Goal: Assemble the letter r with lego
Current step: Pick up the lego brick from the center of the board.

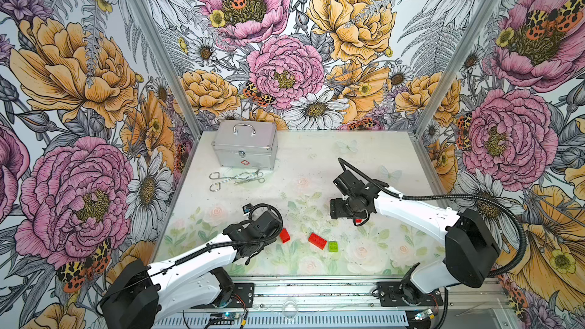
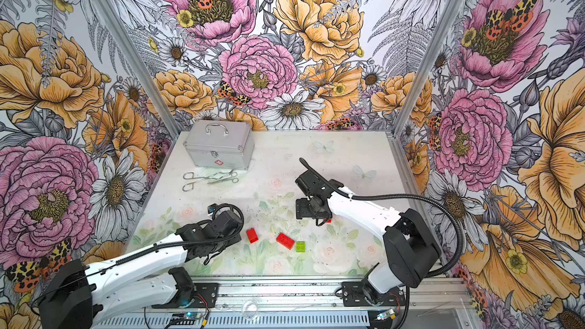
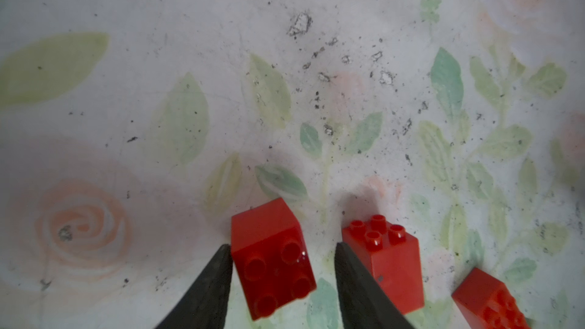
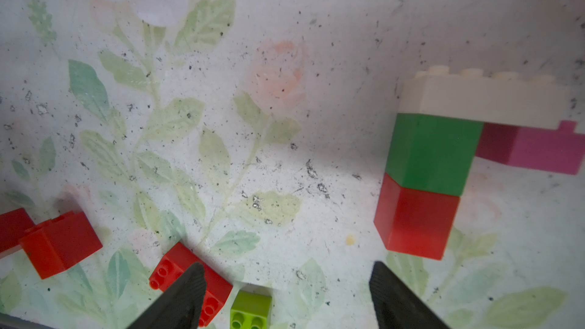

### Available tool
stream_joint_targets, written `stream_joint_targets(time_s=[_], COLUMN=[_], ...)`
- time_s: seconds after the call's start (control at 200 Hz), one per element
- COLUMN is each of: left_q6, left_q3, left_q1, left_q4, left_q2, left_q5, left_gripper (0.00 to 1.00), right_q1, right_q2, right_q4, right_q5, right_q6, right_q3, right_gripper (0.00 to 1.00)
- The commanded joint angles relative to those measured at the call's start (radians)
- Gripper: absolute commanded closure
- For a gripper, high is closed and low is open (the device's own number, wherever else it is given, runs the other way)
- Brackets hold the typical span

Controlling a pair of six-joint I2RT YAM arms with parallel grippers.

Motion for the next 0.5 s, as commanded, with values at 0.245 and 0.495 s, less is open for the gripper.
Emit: stream_joint_targets(time_s=[0.245,0.495], left_q6=[0.065,0.238], left_q3=[0.045,0.261], left_q1=[0.048,0.168], left_q4=[0.05,0.025], left_q2=[0.085,0.228], left_q5=[0.06,0.093], left_gripper=[0.71,0.77], right_q1=[-0.042,-0.102], right_q2=[-0.042,-0.065], right_q4=[0.006,0.005], right_q5=[-0.024,-0.051], right_q6=[-0.038,-0.062], right_q3=[-0.015,-0.031], right_gripper=[0.17,0.17])
